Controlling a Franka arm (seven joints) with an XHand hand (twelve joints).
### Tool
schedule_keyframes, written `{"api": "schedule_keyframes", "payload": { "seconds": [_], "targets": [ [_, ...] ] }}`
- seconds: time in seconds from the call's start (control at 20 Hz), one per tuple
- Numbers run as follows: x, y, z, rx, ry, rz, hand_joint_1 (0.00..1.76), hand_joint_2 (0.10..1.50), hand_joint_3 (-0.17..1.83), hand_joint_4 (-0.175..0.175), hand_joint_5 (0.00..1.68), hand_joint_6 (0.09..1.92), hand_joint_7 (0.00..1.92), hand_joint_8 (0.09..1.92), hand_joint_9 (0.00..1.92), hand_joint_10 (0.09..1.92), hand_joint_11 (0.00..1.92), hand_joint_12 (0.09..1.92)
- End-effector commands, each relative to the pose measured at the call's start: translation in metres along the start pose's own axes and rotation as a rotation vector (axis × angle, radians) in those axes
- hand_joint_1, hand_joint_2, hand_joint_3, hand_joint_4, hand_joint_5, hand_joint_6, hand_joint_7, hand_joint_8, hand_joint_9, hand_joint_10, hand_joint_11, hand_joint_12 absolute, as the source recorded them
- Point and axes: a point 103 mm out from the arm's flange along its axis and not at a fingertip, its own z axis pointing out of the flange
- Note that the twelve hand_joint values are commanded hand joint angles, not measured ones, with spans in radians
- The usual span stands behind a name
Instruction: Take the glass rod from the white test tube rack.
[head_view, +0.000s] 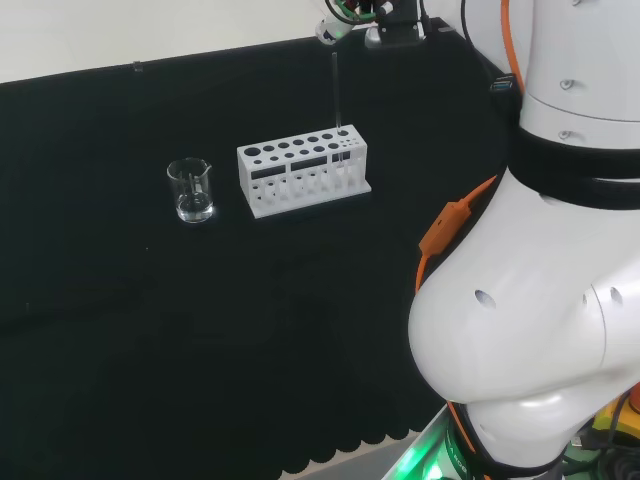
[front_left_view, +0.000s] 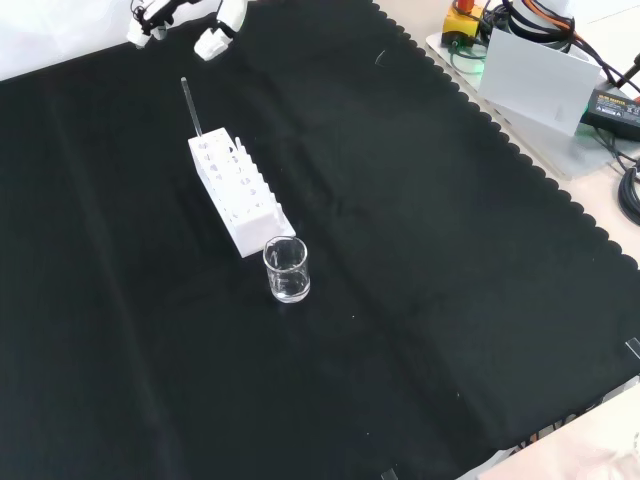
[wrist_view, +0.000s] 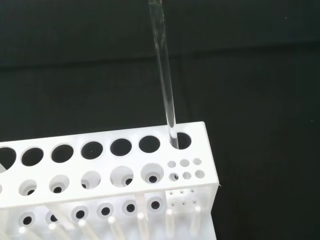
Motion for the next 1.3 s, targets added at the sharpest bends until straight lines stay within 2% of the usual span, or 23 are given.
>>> {"api": "schedule_keyframes", "payload": {
  "seconds": [0.05, 0.85, 1.3],
  "targets": [
    [0.001, 0.005, 0.008, 0.015, -0.001, -0.004, 0.54, 0.91, 0.51, -0.147, 0.28, 0.09, 0.23, 0.83, 0.48, 0.80, 0.43, 1.37],
    [-0.001, 0.005, 0.037, 0.075, -0.002, 0.012, 0.54, 0.91, 0.51, -0.147, 0.31, 0.09, 0.28, 0.83, 0.51, 0.78, 0.43, 1.37],
    [0.000, 0.009, 0.050, 0.091, 0.010, 0.000, 0.56, 0.92, 0.51, -0.147, 0.34, 0.09, 0.30, 0.82, 0.56, 0.78, 0.45, 1.37]
  ]
}}
